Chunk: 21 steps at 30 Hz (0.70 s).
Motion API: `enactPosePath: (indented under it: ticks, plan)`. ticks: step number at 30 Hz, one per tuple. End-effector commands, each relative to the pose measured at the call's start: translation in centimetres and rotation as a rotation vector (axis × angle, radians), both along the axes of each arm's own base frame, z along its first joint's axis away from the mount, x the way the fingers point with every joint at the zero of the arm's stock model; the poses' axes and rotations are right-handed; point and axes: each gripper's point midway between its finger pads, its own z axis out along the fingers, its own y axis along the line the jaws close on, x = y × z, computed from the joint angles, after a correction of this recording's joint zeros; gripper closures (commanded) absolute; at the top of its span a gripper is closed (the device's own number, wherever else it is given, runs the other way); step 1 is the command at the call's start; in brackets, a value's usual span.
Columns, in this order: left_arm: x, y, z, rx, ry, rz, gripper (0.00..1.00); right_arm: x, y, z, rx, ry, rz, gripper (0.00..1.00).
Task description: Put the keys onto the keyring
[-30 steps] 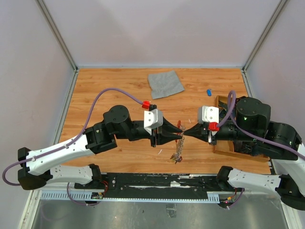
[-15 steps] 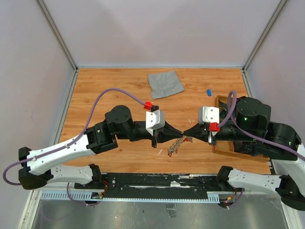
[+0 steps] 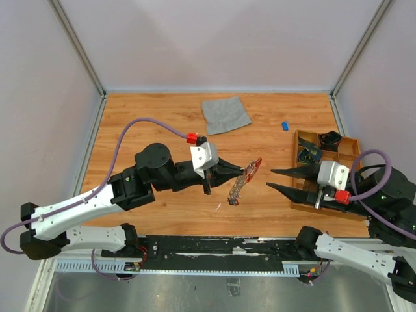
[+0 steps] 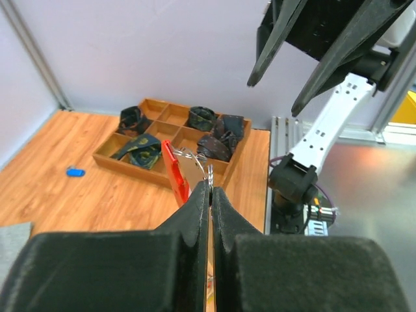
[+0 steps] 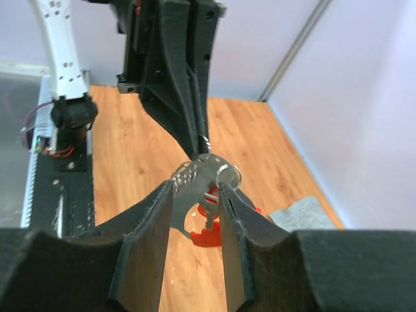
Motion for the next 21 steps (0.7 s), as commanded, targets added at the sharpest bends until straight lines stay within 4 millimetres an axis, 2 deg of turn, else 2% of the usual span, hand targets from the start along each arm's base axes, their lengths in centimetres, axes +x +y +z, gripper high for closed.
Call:
enactPosePath:
  ticks: [1,5,9,11,14,21]
  plan:
    - [1.2,1.6,3.6,-0.104,-0.04,0.1,1.0,2.1,-1.0,1.8,0.117,-0.007,-0.138,0.64]
    - [1.5,1.4,2.7,-0.04,-0.138,0.096,1.0,2.5,-1.3,1.4,0.146,-0.003,-0.167,0.62]
    - [0.7,1.4,2.4,-0.001,-0.277,0.031,0.99,2.6,-1.4,1.1,0.168,-0.005,-0.178,0.62]
    - [-0.4,1.5,1.8,0.019,-0.393,-0.043,0.99,2.7,-1.4,0.8,0.171,-0.006,-0.178,0.61]
    - [-1.1,2.1,2.1,-0.011,-0.477,-0.065,1.0,2.6,-1.2,0.1,0.172,-0.011,-0.169,0.61]
    - [-2.4,3.6,0.1,-0.014,-0.728,-0.115,1.0,2.9,-1.0,-2.8,0.132,-0.044,-0.17,0.59]
